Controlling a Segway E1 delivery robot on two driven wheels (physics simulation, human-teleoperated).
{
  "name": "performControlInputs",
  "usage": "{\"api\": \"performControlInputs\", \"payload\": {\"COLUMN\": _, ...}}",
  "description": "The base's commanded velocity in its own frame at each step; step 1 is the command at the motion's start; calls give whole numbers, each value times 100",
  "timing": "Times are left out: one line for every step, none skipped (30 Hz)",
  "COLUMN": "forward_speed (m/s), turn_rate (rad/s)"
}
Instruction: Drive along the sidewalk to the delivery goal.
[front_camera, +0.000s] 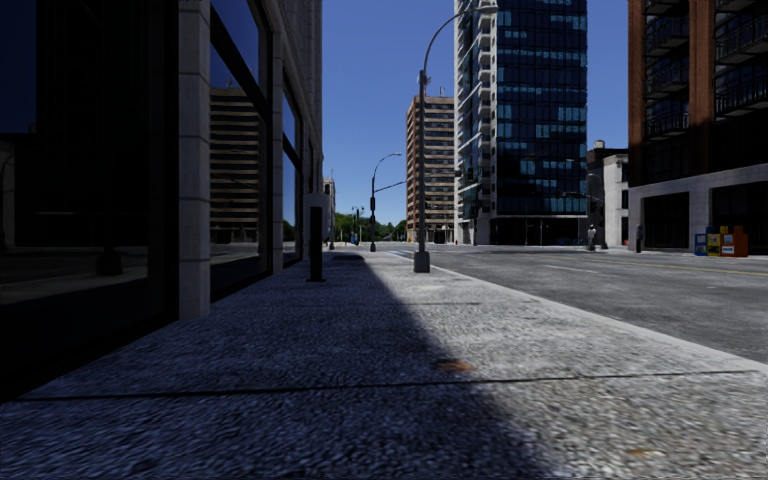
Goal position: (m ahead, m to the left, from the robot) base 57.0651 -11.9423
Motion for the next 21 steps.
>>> {"api": "performControlInputs", "payload": {"forward_speed": 155, "turn_rate": 0}}
{"api": "performControlInputs", "payload": {"forward_speed": 155, "turn_rate": 0}}
{"api": "performControlInputs", "payload": {"forward_speed": 155, "turn_rate": 0}}
{"api": "performControlInputs", "payload": {"forward_speed": 155, "turn_rate": 0}}
{"api": "performControlInputs", "payload": {"forward_speed": 155, "turn_rate": 0}}
{"api": "performControlInputs", "payload": {"forward_speed": 155, "turn_rate": 0}}
{"api": "performControlInputs", "payload": {"forward_speed": 155, "turn_rate": 0}}
{"api": "performControlInputs", "payload": {"forward_speed": 155, "turn_rate": 0}}
{"api": "performControlInputs", "payload": {"forward_speed": 155, "turn_rate": 0}}
{"api": "performControlInputs", "payload": {"forward_speed": 156, "turn_rate": 0}}
{"api": "performControlInputs", "payload": {"forward_speed": 156, "turn_rate": 0}}
{"api": "performControlInputs", "payload": {"forward_speed": 156, "turn_rate": 0}}
{"api": "performControlInputs", "payload": {"forward_speed": 156, "turn_rate": 0}}
{"api": "performControlInputs", "payload": {"forward_speed": 156, "turn_rate": 0}}
{"api": "performControlInputs", "payload": {"forward_speed": 156, "turn_rate": 0}}
{"api": "performControlInputs", "payload": {"forward_speed": 156, "turn_rate": 0}}
{"api": "performControlInputs", "payload": {"forward_speed": 156, "turn_rate": 0}}
{"api": "performControlInputs", "payload": {"forward_speed": 156, "turn_rate": 0}}
{"api": "performControlInputs", "payload": {"forward_speed": 156, "turn_rate": 0}}
{"api": "performControlInputs", "payload": {"forward_speed": 156, "turn_rate": 0}}
{"api": "performControlInputs", "payload": {"forward_speed": 156, "turn_rate": 0}}
